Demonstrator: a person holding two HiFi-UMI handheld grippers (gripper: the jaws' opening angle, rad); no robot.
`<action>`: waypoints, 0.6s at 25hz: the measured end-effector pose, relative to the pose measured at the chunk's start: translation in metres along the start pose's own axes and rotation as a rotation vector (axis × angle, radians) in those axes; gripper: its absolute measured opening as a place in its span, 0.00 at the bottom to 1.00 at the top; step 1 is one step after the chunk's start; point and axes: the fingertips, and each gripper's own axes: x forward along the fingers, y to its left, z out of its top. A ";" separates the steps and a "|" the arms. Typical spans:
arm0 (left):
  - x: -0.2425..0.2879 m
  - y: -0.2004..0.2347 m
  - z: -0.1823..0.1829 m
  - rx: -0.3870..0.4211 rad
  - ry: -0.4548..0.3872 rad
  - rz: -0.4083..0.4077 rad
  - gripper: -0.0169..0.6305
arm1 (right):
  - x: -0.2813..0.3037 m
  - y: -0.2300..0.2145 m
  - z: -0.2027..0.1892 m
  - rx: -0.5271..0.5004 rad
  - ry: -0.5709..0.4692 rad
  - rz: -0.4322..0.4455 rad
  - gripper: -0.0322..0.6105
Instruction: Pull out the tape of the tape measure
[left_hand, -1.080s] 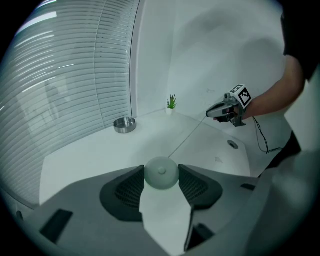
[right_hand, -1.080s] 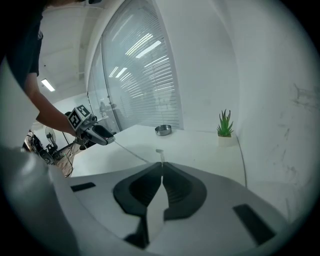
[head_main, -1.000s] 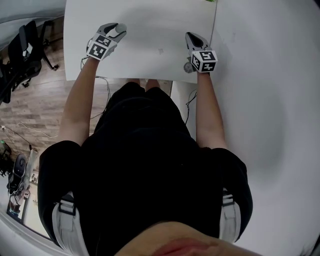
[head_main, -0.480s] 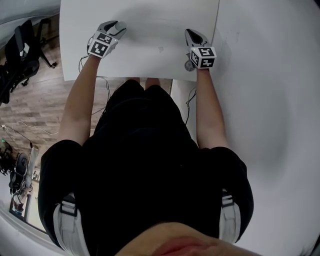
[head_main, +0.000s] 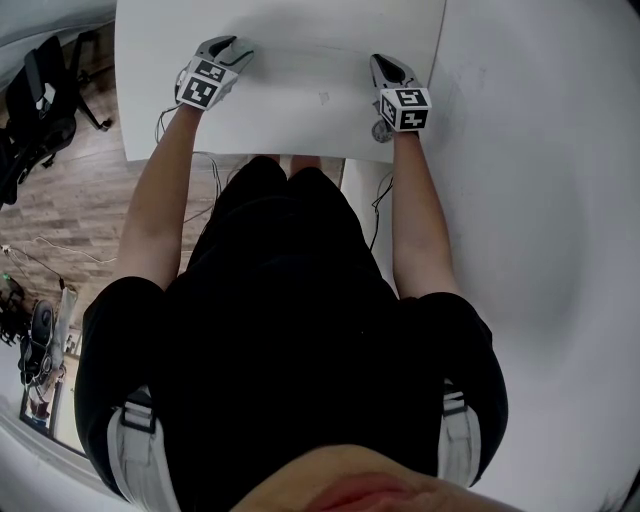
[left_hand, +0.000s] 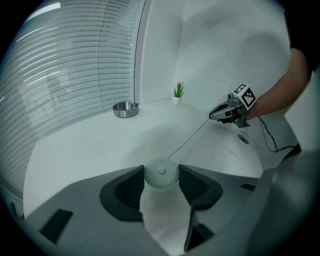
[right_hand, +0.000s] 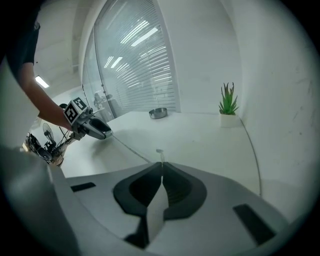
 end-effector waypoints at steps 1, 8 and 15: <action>0.001 0.000 -0.001 -0.001 0.002 -0.001 0.38 | 0.002 0.000 -0.002 -0.001 0.007 0.000 0.07; 0.013 0.000 -0.011 -0.010 0.028 -0.022 0.38 | 0.014 -0.004 -0.014 -0.007 0.040 0.007 0.07; 0.013 0.003 -0.010 -0.021 0.021 -0.028 0.38 | 0.017 -0.004 -0.013 -0.010 0.057 0.014 0.07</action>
